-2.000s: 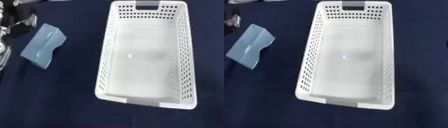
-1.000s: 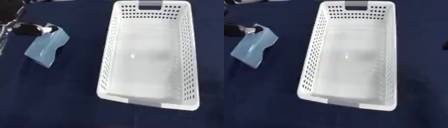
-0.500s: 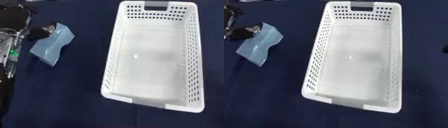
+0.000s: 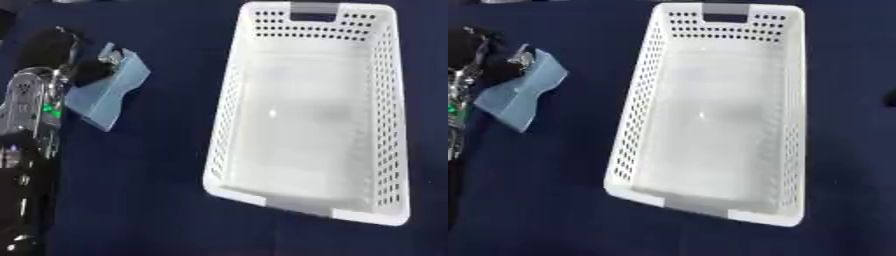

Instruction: Pick up objects on the table and place them in the box.

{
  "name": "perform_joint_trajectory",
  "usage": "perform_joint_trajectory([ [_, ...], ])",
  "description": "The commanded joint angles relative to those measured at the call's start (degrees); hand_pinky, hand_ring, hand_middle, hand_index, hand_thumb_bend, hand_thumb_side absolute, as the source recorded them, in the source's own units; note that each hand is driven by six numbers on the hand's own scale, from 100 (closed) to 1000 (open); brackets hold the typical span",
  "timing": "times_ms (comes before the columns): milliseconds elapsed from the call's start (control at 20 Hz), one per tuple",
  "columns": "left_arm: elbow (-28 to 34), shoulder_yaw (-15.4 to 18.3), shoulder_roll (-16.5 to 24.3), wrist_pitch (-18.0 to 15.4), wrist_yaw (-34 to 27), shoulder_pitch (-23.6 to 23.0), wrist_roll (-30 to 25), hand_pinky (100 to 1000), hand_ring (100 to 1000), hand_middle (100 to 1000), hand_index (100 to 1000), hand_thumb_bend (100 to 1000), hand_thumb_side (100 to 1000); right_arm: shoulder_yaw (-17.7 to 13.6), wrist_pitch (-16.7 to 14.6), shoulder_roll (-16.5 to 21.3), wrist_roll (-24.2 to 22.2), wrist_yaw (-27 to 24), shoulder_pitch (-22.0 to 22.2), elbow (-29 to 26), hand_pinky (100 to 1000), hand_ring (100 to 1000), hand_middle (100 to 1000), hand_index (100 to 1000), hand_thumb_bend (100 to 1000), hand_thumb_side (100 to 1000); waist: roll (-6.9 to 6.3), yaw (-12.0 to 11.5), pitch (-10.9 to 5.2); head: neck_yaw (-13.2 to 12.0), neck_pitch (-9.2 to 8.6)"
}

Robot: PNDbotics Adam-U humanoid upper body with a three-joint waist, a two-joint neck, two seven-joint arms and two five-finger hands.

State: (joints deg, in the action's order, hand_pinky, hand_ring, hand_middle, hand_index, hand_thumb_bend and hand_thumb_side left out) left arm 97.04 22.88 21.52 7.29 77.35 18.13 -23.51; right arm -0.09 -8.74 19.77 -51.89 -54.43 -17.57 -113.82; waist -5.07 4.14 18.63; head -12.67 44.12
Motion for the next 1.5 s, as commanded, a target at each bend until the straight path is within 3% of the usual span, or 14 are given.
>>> perform_joint_trajectory([
  [50,-0.5,0.9,0.5,-0.3,0.8,0.4,-0.8,146,464,580,780,225,1000,-0.5,-0.1,0.8,-0.1,0.2,0.0,-0.8,829,743,835,1000,100,773,-0.02,-0.2,-0.81,0.0,0.00],
  [650,-6.2,0.4,-1.6,-1.9,2.4,-2.3,0.1,181,478,590,780,227,1000,-0.5,-0.5,0.8,-0.1,0.3,-0.6,-0.8,828,743,834,998,100,781,-0.12,0.1,-0.07,0.2,0.00],
  [800,-6.5,0.3,-1.8,-2.5,2.2,-2.7,0.0,194,481,595,785,255,1000,-0.6,-0.4,0.8,-0.1,0.0,-0.8,-0.8,827,742,834,997,100,787,-0.16,0.2,0.02,0.2,0.00],
  [900,-6.8,0.0,-1.9,-3.6,1.8,-2.9,-0.8,226,505,630,827,339,1000,-0.6,-0.4,0.8,-0.1,0.0,-0.9,-0.8,827,742,834,997,100,788,-0.18,0.2,0.06,0.1,0.00],
  [1000,-6.8,0.0,-2.2,-4.7,1.5,-3.1,-1.6,228,506,633,829,341,1000,-0.6,-0.4,0.8,-0.1,-0.1,-0.9,-0.8,827,742,834,997,100,789,-0.19,0.2,0.09,0.1,0.00],
  [1050,-6.6,0.1,-2.3,-4.9,1.2,-3.0,-1.6,221,497,617,821,100,1000,-0.6,-0.4,0.8,-0.1,-0.1,-0.9,-0.8,828,743,834,997,100,794,-0.18,0.2,0.11,0.2,0.00],
  [1100,-6.3,0.2,-2.5,-4.9,1.0,-3.1,-1.3,223,499,620,824,143,1000,-0.6,-0.4,0.8,-0.1,-0.1,-0.9,-0.8,828,743,834,997,100,794,-0.18,0.2,0.13,0.2,0.00],
  [1150,-5.9,0.2,-2.7,-4.9,0.6,-3.0,-0.8,215,490,611,817,100,1000,-0.6,-0.4,0.8,-0.1,-0.1,-0.9,-0.8,828,743,834,997,100,794,-0.16,0.1,0.10,0.2,0.00],
  [1500,-4.6,1.3,-1.4,-2.8,-1.2,-2.1,2.7,202,482,600,806,100,1000,-0.6,-0.3,0.8,-0.1,-0.1,-0.6,-0.8,828,743,834,996,100,796,-0.13,-0.1,-0.26,0.3,0.00],
])
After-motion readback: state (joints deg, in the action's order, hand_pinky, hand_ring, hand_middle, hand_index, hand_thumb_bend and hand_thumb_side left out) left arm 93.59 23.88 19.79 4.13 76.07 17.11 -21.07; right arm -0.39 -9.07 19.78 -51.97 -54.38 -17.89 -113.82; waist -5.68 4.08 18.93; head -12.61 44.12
